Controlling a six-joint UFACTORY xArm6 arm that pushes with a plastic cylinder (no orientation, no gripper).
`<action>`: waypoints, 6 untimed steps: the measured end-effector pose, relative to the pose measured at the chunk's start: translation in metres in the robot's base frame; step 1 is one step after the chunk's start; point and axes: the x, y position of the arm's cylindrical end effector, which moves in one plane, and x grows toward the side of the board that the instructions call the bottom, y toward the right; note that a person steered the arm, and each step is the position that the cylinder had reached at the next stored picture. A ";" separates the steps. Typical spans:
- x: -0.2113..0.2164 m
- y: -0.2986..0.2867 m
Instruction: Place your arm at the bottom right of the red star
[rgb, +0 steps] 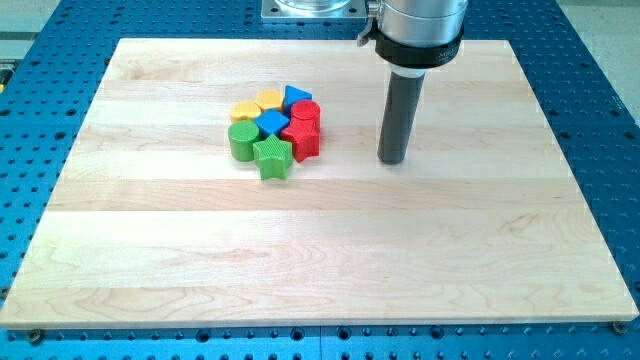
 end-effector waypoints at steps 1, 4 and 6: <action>0.001 -0.011; 0.037 -0.058; 0.022 -0.084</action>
